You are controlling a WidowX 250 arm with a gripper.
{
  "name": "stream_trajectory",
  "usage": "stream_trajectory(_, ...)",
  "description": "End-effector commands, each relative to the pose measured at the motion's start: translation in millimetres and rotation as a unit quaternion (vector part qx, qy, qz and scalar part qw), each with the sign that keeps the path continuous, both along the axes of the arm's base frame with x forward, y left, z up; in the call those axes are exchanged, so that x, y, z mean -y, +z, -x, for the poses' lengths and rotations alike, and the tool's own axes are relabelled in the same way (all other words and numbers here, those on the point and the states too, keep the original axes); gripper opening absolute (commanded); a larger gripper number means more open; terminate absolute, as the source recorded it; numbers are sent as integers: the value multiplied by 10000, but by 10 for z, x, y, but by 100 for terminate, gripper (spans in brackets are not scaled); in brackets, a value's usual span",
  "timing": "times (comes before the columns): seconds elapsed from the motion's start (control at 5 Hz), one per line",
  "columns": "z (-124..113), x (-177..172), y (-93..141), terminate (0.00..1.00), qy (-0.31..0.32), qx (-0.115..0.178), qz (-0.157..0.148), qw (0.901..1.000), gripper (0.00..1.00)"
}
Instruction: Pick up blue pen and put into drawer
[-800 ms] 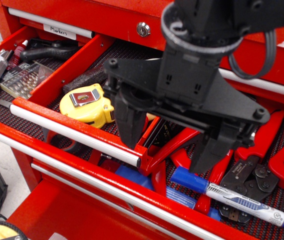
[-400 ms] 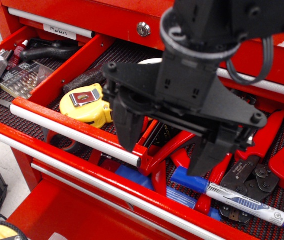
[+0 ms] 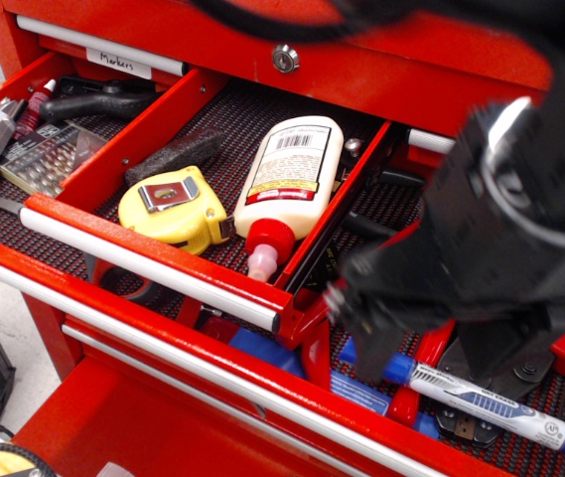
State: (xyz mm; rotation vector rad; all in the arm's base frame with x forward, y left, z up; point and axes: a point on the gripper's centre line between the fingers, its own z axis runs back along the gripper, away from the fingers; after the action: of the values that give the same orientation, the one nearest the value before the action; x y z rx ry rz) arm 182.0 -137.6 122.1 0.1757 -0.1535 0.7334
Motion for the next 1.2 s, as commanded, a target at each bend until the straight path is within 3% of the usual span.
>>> stream_trajectory(0.0,-423,54,-57,0,2200,495,342,9737,100)
stream_trajectory(0.2,-530,3,-234,0,2810,677,328,9568,100)
stream_trajectory(0.4,-544,-11,-385,0,3097,910,301,9460,100)
stream_trajectory(1.0,-418,16,-778,0,3258,1260,573,9352,100)
